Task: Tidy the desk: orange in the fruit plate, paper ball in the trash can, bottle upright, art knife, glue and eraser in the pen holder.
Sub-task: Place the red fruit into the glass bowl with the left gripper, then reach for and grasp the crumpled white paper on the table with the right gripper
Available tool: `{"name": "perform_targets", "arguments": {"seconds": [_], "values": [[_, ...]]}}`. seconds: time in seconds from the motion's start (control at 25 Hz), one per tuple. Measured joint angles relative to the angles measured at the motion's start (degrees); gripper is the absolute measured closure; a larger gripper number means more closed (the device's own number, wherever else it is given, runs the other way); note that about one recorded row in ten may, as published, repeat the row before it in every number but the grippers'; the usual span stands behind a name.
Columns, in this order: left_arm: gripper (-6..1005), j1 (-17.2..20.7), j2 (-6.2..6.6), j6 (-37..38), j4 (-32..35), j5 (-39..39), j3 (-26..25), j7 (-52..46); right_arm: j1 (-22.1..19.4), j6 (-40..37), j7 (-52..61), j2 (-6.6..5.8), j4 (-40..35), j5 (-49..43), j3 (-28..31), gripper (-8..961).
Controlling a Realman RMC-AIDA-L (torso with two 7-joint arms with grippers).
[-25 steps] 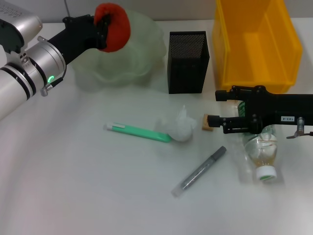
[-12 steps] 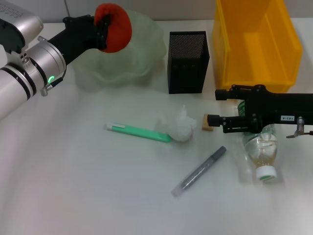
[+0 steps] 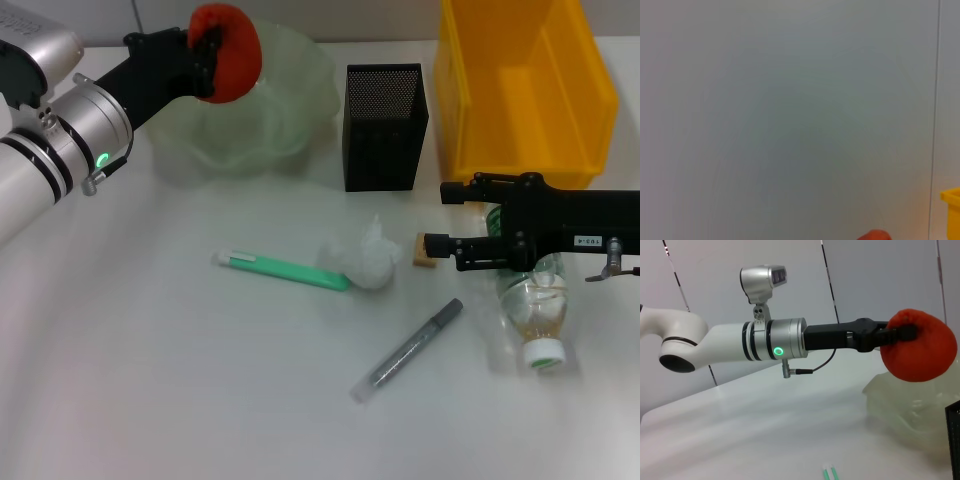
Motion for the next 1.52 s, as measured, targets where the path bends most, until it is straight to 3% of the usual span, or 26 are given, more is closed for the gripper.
{"name": "perform_targets", "arguments": {"seconds": [0.24,0.68,1.0,1.08,1.12,1.2,1.24,1.32,1.36,1.52], "values": [[906,-0.1,0.0,-0.3,-0.6,-1.0,0.3,0.0,0.0,0.0,0.0,0.06,0.0,0.0,0.0,142],[469,-0.2,0.0,-0.4,-0.7,-1.1,0.4,0.0,0.1,0.0,0.0,0.09,0.0,0.1,0.0,143],[300,0.2,0.05,1.1,-0.7,-0.6,0.5,-0.7,0.1,0.0,0.0,0.09,0.1,0.3,0.0,143],[258,1.3,0.32,4.3,-0.3,-0.3,0.6,-2.6,0.0,0.0,0.0,0.09,0.1,0.5,0.0,143],[237,3.6,0.79,9.8,1.5,1.3,1.2,-6.1,-0.1,0.0,0.0,0.09,0.0,0.5,0.0,143],[140,5.4,0.99,12.9,3.5,2.7,1.9,-8.8,-0.1,0.1,0.0,0.08,0.0,0.5,0.0,143],[140,5.4,0.99,12.9,3.5,2.7,1.9,-8.8,-0.1,0.2,0.0,0.09,0.0,0.5,0.0,143],[140,11.1,1.45,21.2,10.9,7.4,5.4,-16.0,0.0,0.4,-0.1,0.08,0.0,0.5,0.0,143],[140,11.1,1.45,21.2,10.9,7.4,5.4,-16.0,0.0,0.4,-0.1,0.06,0.0,0.5,0.0,143],[140,15.9,3.49,30.8,14.9,12.4,7.9,-19.8,0.2,0.4,-0.1,-0.02,0.0,0.5,0.0,143]]}}
